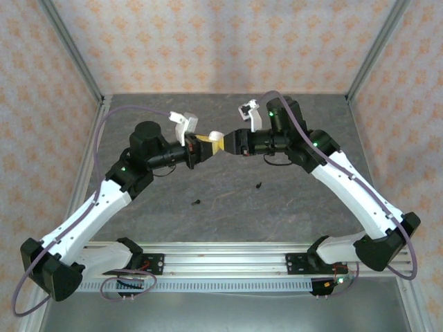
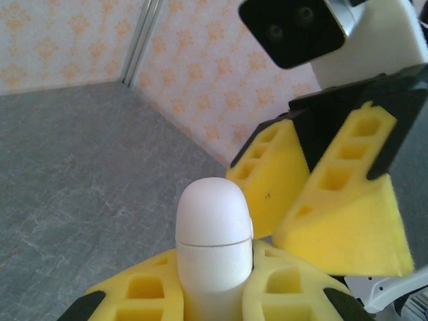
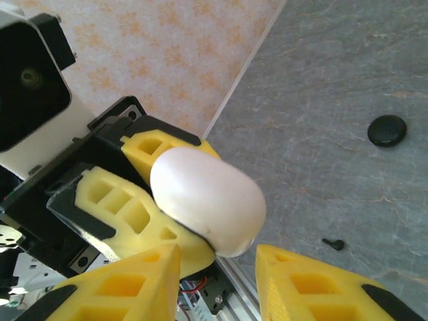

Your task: Insert wireless bluetooth earbuds into charging case

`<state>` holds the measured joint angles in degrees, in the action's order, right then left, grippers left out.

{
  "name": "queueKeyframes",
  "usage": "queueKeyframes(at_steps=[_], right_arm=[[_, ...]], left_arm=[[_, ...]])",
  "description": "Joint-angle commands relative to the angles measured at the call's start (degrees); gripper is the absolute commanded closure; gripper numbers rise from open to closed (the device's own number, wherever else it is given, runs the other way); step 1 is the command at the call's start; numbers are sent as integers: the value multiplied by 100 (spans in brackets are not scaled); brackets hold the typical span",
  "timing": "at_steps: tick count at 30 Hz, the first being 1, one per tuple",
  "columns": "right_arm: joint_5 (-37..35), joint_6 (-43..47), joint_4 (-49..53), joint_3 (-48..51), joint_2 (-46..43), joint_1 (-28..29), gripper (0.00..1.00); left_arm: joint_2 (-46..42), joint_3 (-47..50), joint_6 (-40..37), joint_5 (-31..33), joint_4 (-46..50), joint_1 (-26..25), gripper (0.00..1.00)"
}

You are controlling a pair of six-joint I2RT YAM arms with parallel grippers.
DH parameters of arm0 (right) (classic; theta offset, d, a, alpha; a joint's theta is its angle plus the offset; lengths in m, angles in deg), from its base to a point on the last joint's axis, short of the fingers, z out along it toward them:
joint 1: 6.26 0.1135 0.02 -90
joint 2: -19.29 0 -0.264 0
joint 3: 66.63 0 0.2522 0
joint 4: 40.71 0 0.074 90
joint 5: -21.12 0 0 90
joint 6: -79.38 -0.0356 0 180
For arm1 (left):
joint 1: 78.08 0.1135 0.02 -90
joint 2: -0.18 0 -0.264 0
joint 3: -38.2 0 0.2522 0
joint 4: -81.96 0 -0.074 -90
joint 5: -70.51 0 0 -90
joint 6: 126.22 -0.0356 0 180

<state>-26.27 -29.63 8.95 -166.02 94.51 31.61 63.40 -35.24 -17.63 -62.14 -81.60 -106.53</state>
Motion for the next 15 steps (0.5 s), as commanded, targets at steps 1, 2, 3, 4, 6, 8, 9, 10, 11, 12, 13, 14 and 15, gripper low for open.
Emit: queueKeyframes(at_steps=[1,2,3,4,6,8,9,10,11,12,13,14,15], right_arm=[[-337,189,425,82,-188,98,63],[-476,204,469,55,-200,98,62],[-679,232,552,10,-209,98,60],[-915,247,649,-30,-206,89,59],[-1338,268,836,-80,-192,51,58],[-1692,239,986,-87,-175,-34,58],[-1860,197,1069,-99,-145,-89,57],[-2004,134,1178,-110,-122,-164,57],[-2095,73,1260,-121,-95,-227,56],[-2159,12,1375,-138,-57,-297,56],[-2201,-34,1462,-147,-31,-359,55],[-2249,-62,1521,-156,-25,-384,55],[-2294,-78,1581,-148,-25,-407,54]], left_arm=[[157,-355,-147,15,-352,18,100],[222,-383,-235,100,-250,19,100],[283,-411,-329,236,-140,28,100],[363,-428,-377,391,-30,32,100],[542,-454,-392,690,102,56,100],[854,-538,-298,858,192,67,100],[1071,-607,-245,855,223,79,100],[1292,-709,-190,834,248,79,100],[1483,-789,-158,812,243,85,100],[1697,-852,-123,758,182,90,100],[1907,-890,-76,720,60,94,100],[2078,-919,-33,715,-33,107,100],[2289,-972,22,712,-127,119,100]])
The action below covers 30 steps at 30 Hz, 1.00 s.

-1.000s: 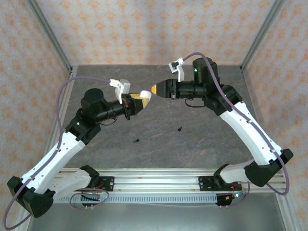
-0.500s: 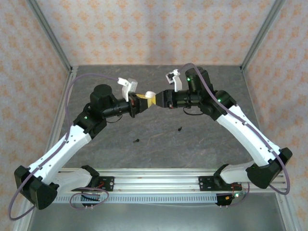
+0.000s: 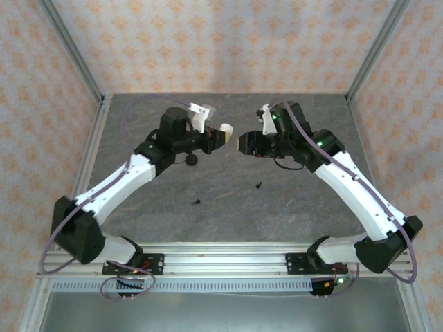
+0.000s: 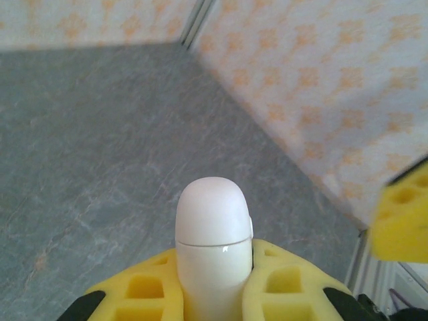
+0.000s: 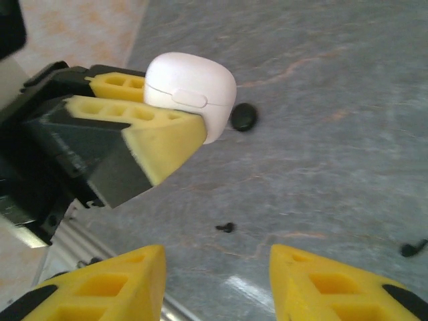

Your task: Insert wireless bluetooth earbuds into charging case

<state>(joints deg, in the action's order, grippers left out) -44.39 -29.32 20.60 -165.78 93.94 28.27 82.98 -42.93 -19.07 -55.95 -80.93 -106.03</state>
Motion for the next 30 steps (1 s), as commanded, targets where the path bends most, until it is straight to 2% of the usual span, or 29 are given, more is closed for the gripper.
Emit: queueKeyframes(at_steps=[1,13,19,22,25,30], right_arm=[[-532,-132,455,-157,29,-82,54],[-840,-584,532,228,-88,-226,50],[-881,-846,494,318,47,-244,50],[-885,-955,490,371,100,-252,50],[-891,-1040,492,375,122,-251,50],[-1002,-1084,519,444,74,-251,50]], left_arm=[[546,-283,199,96,-243,91,100],[3278,-2134,230,-44,1115,271,99],[4182,-2911,53,163,1839,370,96],[4587,-3461,-143,564,2533,397,96],[4916,-3991,-387,906,3245,409,89],[4947,-4216,-626,1264,3530,407,71]])
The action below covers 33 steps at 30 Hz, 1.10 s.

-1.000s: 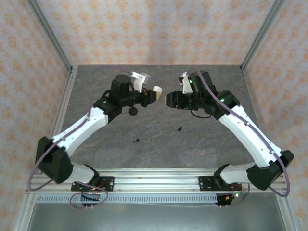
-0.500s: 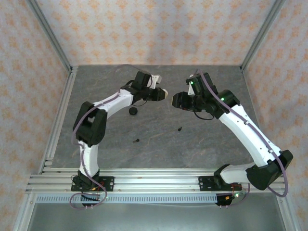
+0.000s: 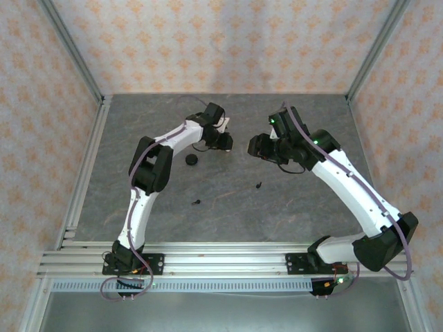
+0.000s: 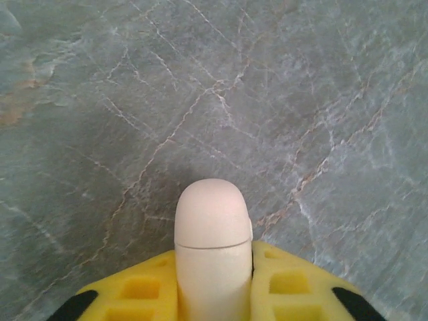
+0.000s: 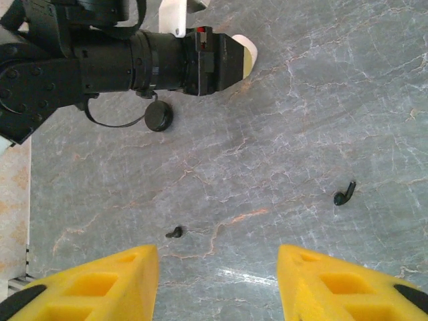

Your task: Insert wireless bluetooth earbuds into charging case

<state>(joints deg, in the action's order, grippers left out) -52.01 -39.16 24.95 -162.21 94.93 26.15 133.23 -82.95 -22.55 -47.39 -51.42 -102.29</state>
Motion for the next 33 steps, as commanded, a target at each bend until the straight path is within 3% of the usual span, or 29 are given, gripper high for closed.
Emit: queueKeyframes(at_steps=[1,5,14,24,33], right_arm=[[-251,-105,78,111,-31,-39,49],[-265,-90,50,104,-4,-50,48],[-33,30,-74,7,212,-50,47],[241,131,-187,-64,481,-56,47],[374,193,-179,-139,625,-58,46]], left_arm=[[-73,-256,-326,449,641,32,66],[-151,-413,-585,642,924,31,55],[-828,-251,-981,1428,1284,126,49],[-1631,669,574,2276,1480,712,42],[-1710,1580,1412,1835,1330,803,37]])
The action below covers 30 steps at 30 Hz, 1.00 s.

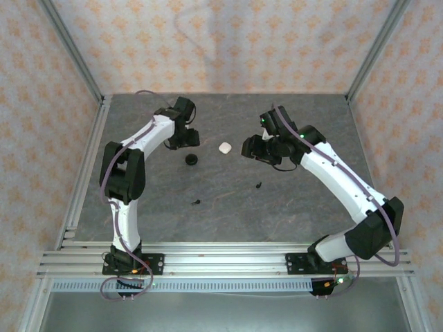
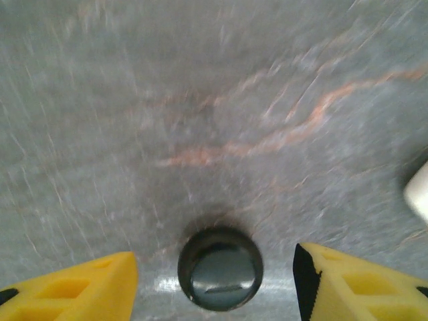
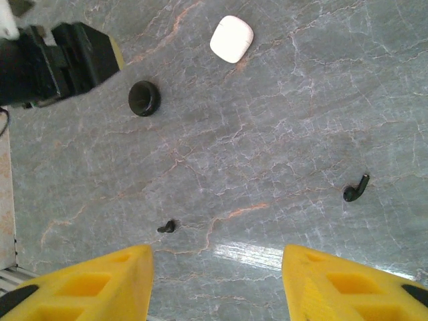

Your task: Insert wireless bluetooth earbuds into charging case

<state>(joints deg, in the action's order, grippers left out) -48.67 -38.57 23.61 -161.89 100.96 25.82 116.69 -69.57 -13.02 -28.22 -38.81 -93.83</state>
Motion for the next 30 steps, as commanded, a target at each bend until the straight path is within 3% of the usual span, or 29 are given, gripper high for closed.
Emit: queueKeyframes(at_steps=[1,13,24,30], right_arm=[[31,145,-33,-165,21,-26,46],[93,254,32,-229,99,-87,46],[40,256,60,-104,5,-101,46],[91,231,21,-56,15,-171,45]], left_arm=[[-80,358,507,-89,14,-43,37],[477,167,314,-509,-57,-111,30],[777,-7,-75,-402,162,-286,47],[414,213,-1055,-530,73,-577,51]])
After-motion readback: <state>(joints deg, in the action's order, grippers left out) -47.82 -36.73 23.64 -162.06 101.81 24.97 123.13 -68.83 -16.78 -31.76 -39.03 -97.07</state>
